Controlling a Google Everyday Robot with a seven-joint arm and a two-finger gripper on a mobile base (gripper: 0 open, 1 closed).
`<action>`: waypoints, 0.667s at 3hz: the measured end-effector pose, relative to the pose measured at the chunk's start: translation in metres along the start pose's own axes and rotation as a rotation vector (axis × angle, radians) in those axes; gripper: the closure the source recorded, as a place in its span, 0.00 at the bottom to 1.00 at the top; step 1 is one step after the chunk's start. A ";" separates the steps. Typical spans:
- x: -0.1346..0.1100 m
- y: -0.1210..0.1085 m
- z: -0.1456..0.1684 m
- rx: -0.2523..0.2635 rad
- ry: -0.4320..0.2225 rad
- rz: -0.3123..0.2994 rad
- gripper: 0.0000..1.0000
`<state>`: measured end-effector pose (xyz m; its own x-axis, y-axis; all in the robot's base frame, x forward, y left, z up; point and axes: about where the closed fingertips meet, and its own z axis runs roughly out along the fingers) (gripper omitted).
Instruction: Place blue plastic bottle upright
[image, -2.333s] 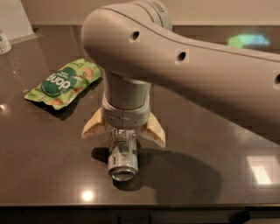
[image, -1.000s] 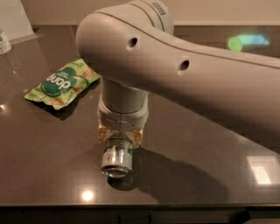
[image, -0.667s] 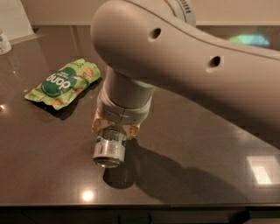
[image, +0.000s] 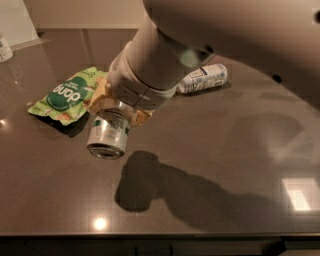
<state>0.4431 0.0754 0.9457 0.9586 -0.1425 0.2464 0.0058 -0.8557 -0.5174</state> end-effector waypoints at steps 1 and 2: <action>0.018 -0.024 -0.024 0.111 0.047 -0.044 1.00; 0.018 -0.024 -0.024 0.111 0.047 -0.044 1.00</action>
Offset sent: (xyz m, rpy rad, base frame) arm 0.0111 0.0036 0.0292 0.0835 -0.0613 0.0261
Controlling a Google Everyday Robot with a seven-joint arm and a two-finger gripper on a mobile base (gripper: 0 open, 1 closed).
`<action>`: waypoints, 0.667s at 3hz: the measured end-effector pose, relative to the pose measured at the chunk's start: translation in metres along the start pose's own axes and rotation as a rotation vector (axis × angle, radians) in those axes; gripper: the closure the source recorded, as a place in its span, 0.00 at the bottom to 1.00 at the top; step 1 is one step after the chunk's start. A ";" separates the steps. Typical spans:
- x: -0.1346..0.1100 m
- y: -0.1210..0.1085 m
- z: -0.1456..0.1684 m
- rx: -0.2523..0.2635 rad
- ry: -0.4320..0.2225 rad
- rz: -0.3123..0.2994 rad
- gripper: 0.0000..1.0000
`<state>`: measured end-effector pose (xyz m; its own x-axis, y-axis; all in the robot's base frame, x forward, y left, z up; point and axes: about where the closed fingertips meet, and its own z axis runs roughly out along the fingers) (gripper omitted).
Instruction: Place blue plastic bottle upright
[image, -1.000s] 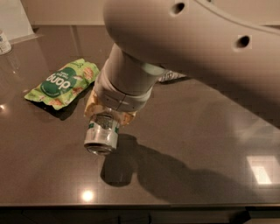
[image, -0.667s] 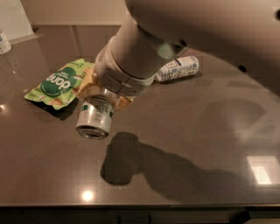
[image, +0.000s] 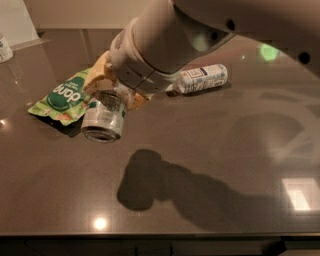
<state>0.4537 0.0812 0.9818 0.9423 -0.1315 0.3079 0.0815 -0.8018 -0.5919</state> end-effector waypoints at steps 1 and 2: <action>0.004 -0.002 -0.008 -0.020 0.053 -0.061 1.00; 0.012 -0.003 -0.020 -0.026 0.113 -0.169 1.00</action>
Offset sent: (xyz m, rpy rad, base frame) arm 0.0189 -0.0229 0.0180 -0.1314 -0.3146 0.1397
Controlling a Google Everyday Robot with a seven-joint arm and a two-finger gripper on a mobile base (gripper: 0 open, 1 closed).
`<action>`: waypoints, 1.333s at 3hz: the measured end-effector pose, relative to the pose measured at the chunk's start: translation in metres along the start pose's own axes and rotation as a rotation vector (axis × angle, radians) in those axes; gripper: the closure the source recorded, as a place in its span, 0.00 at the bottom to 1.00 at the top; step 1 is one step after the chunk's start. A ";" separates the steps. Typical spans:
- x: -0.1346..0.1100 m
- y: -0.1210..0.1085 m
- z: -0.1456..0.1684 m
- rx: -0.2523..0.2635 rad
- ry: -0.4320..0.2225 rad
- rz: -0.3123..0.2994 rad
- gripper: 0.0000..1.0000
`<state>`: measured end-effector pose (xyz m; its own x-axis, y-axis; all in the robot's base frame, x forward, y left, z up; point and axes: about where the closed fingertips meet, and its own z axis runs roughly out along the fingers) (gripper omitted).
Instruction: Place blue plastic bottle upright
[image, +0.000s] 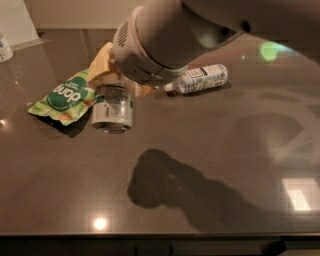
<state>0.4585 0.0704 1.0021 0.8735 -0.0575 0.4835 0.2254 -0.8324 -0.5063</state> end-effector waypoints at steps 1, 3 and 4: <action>0.011 0.001 -0.008 0.050 0.034 -0.100 1.00; 0.011 0.010 -0.012 0.204 0.049 -0.230 1.00; 0.004 0.014 -0.011 0.258 0.072 -0.316 1.00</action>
Offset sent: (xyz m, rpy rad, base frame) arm 0.0128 -0.0243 -0.0045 -0.0054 -0.3229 0.4526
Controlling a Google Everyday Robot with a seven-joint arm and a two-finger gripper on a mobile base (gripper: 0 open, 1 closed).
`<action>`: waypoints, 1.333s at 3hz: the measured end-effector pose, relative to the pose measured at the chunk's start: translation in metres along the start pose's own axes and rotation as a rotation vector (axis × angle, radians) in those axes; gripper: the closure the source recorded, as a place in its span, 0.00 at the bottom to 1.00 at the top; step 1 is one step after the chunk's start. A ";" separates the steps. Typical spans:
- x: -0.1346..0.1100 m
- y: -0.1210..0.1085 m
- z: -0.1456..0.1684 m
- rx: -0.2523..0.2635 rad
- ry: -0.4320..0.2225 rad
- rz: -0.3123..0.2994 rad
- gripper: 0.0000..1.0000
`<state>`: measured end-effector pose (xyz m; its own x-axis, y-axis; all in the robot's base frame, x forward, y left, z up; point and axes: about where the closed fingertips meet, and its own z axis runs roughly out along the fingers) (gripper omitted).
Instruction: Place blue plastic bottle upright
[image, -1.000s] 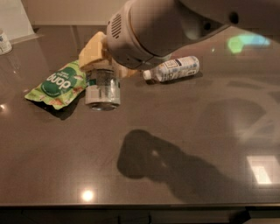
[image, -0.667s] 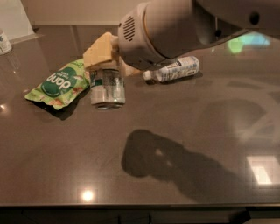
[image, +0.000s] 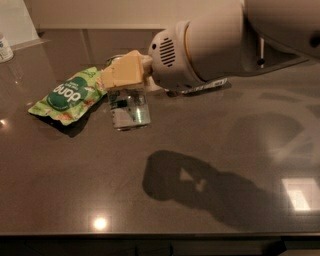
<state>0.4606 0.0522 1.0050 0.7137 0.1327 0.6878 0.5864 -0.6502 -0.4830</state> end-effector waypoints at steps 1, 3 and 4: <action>-0.012 0.000 0.002 0.003 0.041 -0.113 1.00; -0.019 -0.002 0.003 0.002 0.083 -0.304 1.00; -0.019 -0.002 0.003 0.002 0.083 -0.304 1.00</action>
Offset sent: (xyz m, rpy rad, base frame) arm -0.0139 -0.0086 -0.0315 -0.0651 -0.3813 0.1636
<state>0.4466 0.0528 0.9912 0.4719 0.2596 0.8426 0.7692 -0.5883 -0.2496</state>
